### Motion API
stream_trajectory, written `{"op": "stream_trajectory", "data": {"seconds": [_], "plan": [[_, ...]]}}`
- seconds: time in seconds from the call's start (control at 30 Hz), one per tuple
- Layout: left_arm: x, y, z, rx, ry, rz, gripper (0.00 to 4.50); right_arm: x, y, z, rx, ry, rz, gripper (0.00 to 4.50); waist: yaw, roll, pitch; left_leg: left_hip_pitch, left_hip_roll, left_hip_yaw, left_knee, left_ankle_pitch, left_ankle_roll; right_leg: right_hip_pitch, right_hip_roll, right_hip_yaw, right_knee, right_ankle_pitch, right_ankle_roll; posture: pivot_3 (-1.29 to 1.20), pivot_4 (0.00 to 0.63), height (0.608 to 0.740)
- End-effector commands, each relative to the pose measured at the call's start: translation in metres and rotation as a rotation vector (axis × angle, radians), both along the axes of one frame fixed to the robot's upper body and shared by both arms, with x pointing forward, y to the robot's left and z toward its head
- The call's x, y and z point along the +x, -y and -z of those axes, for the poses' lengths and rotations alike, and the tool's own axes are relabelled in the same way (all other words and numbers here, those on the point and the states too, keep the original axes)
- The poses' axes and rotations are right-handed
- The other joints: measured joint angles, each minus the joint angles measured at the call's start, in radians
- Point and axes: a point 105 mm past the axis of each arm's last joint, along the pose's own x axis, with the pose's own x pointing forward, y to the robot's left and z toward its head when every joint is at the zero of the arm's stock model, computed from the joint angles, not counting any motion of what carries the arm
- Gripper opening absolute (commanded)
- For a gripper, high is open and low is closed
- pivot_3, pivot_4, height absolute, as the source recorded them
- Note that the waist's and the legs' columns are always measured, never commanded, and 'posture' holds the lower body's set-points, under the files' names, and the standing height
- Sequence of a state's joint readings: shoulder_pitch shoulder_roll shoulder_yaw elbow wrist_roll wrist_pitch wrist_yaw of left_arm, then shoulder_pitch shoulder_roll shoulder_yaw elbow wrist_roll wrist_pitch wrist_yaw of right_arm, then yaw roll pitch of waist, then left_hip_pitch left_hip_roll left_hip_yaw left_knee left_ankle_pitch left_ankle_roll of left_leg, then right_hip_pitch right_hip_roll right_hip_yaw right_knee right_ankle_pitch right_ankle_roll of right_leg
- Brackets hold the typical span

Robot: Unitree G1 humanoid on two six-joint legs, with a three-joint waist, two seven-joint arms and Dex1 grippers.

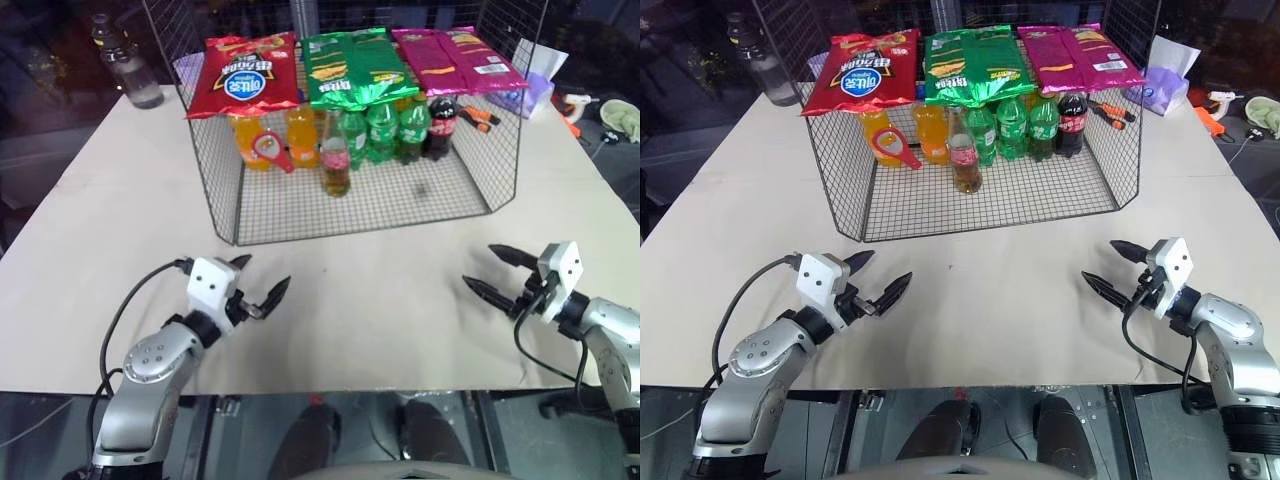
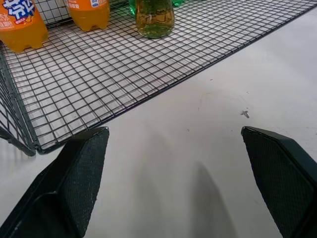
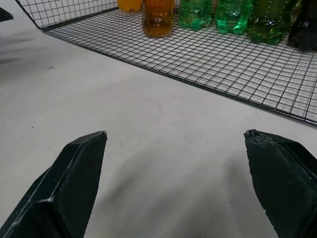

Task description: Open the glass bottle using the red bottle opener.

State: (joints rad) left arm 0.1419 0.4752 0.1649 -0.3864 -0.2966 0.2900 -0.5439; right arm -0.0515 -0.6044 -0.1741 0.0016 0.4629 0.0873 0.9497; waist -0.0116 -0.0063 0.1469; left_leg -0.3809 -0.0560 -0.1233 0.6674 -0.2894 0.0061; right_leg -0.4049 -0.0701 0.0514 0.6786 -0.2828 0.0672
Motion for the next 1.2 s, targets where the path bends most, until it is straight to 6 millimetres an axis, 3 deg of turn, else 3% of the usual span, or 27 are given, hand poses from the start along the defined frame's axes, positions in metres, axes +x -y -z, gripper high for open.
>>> {"op": "stream_trajectory", "data": {"seconds": [0.03, 0.7, 0.87, 0.97, 1.2], "plan": [[-0.006, 0.002, -0.012, -0.013, 0.043, 0.012, 4.45, -0.004, 0.001, -0.012, -0.005, 0.032, -0.014, 4.5, 0.0, 0.0, 0.0, 0.0, 0.0, 0.0, 0.0, 0.0, 0.0, 0.0, 0.0, 0.0, 0.0, 0.0, 0.0, 0.0, 0.15, 0.74], [0.001, 0.005, -0.012, -0.027, 0.046, 0.018, 4.45, -0.004, -0.005, -0.009, -0.005, 0.012, -0.039, 4.5, 0.001, 0.0, 0.0, 0.001, 0.0, 0.0, 0.0, 0.0, 0.0, 0.001, 0.0, 0.0, 0.0, 0.0, 0.0, 0.0, 0.15, 0.74], [0.009, 0.005, -0.02, -0.062, 0.07, -0.016, 4.45, -0.005, -0.009, -0.01, -0.001, 0.013, -0.046, 4.5, 0.001, 0.0, 0.0, 0.001, 0.0, 0.0, 0.0, 0.0, 0.0, 0.001, 0.0, -0.001, 0.0, 0.0, 0.0, 0.0, 0.15, 0.74], [0.02, 0.002, -0.03, -0.087, 0.095, -0.058, 4.45, -0.008, -0.019, -0.013, 0.003, 0.022, -0.085, 4.5, 0.001, 0.0, 0.0, 0.001, 0.0, 0.0, 0.0, 0.0, 0.0, 0.001, 0.0, -0.001, 0.0, 0.0, 0.0, 0.0, 0.15, 0.74], [0.055, 0.002, -0.067, -0.081, 0.215, -0.115, 4.45, -0.021, -0.064, -0.055, 0.112, 0.093, -0.236, 4.5, 0.0, 0.0, 0.0, 0.0, -0.001, -0.002, 0.001, 0.0, -0.001, 0.002, 0.002, -0.002, 0.0, 0.0, 0.0, 0.0, 0.15, 0.74]]}}
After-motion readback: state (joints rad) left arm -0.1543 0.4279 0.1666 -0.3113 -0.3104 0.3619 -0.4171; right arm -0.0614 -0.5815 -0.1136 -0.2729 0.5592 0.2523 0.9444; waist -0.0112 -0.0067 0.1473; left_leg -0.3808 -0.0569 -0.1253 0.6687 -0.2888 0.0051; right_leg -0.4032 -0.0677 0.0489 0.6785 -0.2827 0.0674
